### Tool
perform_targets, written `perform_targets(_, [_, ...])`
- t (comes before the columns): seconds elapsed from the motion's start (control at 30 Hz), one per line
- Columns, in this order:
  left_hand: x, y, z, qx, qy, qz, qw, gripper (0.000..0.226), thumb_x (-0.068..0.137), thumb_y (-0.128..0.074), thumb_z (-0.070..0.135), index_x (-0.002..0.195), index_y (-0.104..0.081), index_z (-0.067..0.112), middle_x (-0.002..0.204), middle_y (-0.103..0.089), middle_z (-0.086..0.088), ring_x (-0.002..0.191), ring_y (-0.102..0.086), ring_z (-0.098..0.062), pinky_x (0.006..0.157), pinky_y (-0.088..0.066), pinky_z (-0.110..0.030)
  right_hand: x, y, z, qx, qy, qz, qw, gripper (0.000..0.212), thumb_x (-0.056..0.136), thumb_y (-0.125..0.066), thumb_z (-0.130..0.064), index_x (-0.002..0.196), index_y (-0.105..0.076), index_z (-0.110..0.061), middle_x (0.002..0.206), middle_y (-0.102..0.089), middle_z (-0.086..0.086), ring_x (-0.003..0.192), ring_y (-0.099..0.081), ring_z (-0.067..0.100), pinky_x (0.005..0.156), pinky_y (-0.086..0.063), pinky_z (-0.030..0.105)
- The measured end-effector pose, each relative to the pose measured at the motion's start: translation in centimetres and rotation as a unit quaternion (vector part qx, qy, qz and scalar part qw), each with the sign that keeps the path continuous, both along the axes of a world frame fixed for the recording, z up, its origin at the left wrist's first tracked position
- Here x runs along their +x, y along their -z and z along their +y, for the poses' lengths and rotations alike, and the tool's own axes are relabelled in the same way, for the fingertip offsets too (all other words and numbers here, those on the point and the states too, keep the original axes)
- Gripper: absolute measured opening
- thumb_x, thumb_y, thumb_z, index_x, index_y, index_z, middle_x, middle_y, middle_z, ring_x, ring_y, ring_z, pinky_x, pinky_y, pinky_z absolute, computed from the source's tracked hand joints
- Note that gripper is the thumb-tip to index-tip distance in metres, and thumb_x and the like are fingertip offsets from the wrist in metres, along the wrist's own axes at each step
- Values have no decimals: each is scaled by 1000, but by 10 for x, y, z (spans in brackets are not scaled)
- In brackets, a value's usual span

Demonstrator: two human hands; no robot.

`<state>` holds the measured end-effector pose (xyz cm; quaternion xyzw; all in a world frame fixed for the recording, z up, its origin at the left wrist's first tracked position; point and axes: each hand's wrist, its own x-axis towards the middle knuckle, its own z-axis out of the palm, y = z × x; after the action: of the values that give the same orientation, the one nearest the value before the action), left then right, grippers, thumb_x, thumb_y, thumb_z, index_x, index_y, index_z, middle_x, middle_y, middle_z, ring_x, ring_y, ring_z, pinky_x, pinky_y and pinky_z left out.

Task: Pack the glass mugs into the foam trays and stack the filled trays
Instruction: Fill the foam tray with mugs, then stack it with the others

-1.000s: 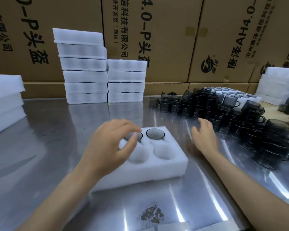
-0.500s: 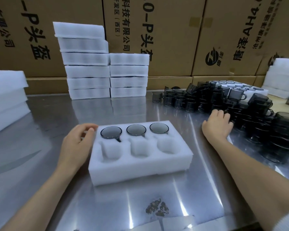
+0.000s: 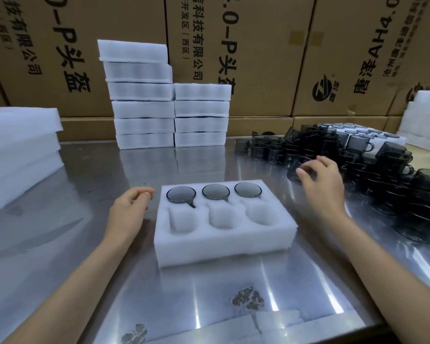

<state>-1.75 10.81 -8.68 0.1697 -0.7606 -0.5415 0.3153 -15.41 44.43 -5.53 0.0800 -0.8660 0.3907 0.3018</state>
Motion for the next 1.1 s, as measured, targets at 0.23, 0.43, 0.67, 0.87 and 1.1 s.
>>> perform_targets(0.23, [1, 0, -2, 27, 35, 19, 999, 20, 88, -56, 12, 84, -69, 27, 87, -67, 10, 72, -56, -10, 70, -43, -26, 107, -33, -85, -76, -310, 105, 942, 9, 83, -65, -25, 91, -68, -21, 116, -58, -6, 119, -51, 3, 86, -50, 24])
perform_targets(0.43, [7, -6, 2, 49, 47, 51, 996, 21, 89, -56, 7, 86, -67, 24, 91, -66, 5, 70, -55, -10, 66, -41, -22, 139, -16, -129, 3, -352, 23, 936, 48, 84, -69, -31, 129, -52, -31, 119, -48, -16, 106, -50, 2, 83, -52, 35])
perform_targets(0.67, [17, -11, 11, -5, 82, 43, 996, 20, 88, -57, 5, 90, -68, 20, 89, -68, 6, 75, -57, -10, 65, -43, -9, 148, -4, -138, 74, -313, 35, 946, 67, 75, -73, -46, 135, -47, -32, 118, -43, -12, 109, -48, 7, 85, -50, 35])
perform_targets(0.87, [27, -13, 20, -53, 84, 39, 994, 21, 75, -55, 25, 91, -68, 23, 98, -68, 3, 89, -61, -17, 79, -45, -20, 150, -4, -134, 101, -318, 34, 942, 54, 74, -70, -52, 124, -52, -39, 108, -42, -16, 93, -49, 1, 81, -49, 29])
perform_targets(1.1, [39, -18, 30, -97, 53, 84, 990, 17, 92, -55, 16, 95, -65, 30, 104, -66, 9, 98, -60, -10, 82, -45, -18, 151, -3, -133, 138, -302, 37, 943, 61, 76, -63, -61, 130, -48, -38, 114, -41, -18, 103, -48, 1, 76, -47, 26])
